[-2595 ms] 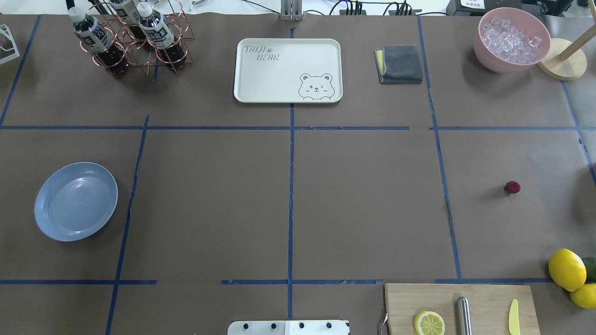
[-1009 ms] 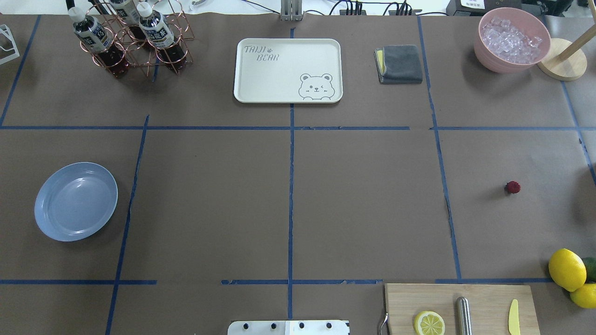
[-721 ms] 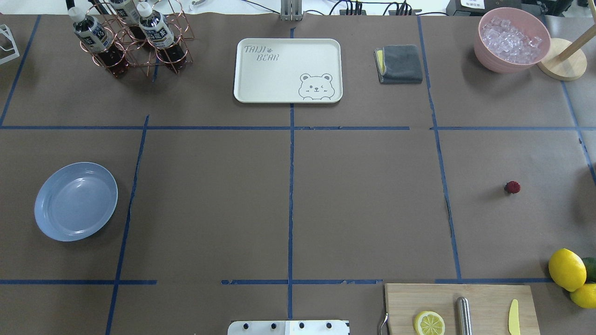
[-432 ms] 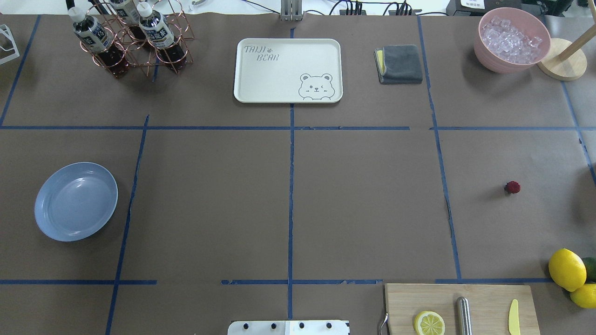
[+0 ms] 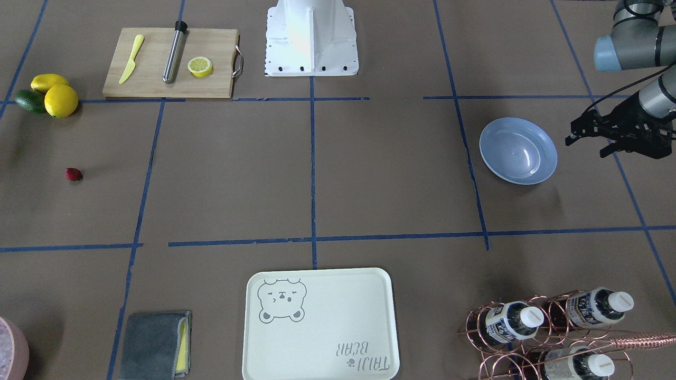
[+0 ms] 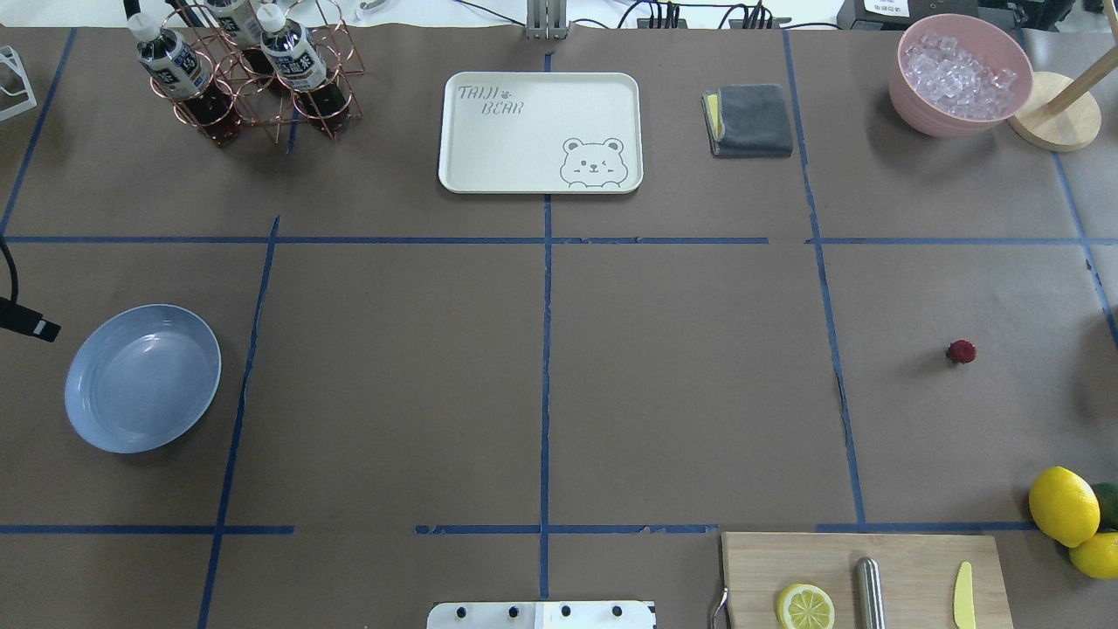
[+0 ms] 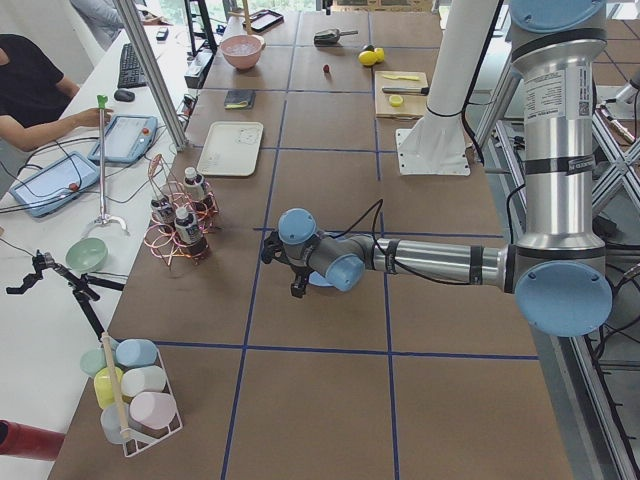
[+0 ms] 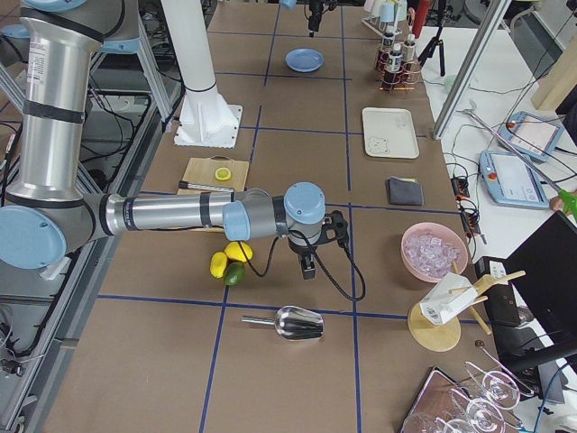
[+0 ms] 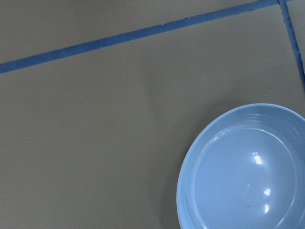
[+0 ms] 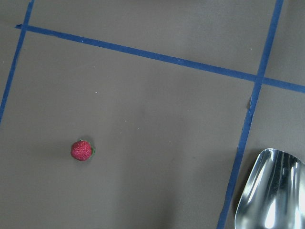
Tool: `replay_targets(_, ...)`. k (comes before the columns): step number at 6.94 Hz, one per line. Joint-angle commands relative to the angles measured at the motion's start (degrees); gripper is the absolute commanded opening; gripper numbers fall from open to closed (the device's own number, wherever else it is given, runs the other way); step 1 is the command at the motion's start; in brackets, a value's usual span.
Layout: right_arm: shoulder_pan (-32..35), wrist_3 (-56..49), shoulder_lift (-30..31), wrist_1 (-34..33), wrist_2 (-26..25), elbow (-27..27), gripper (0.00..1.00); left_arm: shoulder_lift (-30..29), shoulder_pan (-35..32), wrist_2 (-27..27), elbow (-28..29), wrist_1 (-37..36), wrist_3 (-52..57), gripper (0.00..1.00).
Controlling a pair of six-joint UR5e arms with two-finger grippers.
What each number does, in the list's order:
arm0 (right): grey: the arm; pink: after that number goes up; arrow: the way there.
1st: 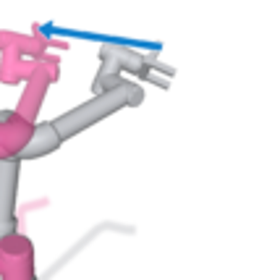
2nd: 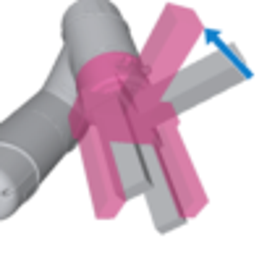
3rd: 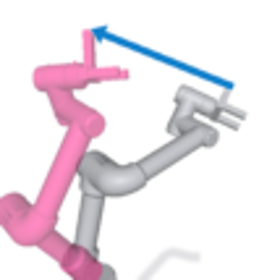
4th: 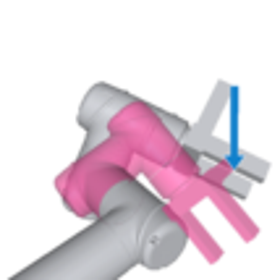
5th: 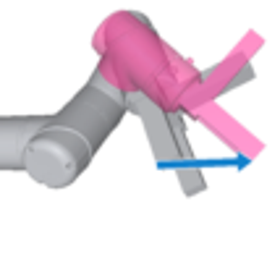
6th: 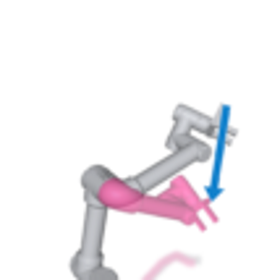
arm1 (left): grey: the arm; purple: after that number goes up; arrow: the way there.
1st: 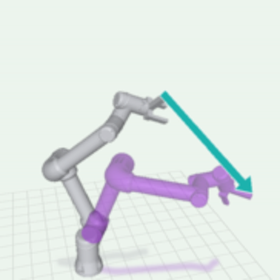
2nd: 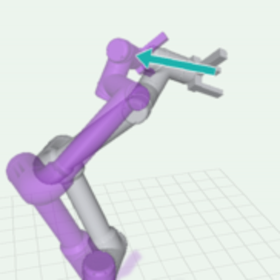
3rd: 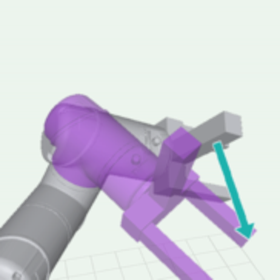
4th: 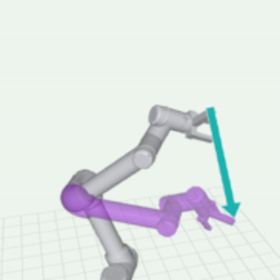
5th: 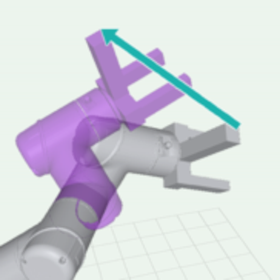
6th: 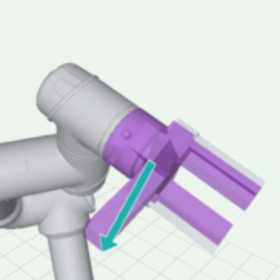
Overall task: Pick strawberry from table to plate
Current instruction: 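Reach the left gripper to the light blue plate rim and grasp it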
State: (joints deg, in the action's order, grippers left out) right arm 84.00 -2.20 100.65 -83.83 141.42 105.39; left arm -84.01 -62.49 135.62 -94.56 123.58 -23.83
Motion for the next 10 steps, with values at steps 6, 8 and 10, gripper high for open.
replay_targets(6,-0.4,0.3,0.0,0.4,0.3,-0.1,1.0,-2.6,6.7,-1.9,7.0,7.8,-2.8,0.81)
replay_targets(8,-0.4,1.9,-0.1,0.5,0.3,-0.1,1.0,-3.5,6.9,-1.9,7.9,7.5,-2.9,0.53)
replay_targets(10,-0.9,2.0,-0.1,0.5,0.3,-0.1,1.0,-4.1,6.9,-1.9,8.2,7.3,-3.1,0.0)
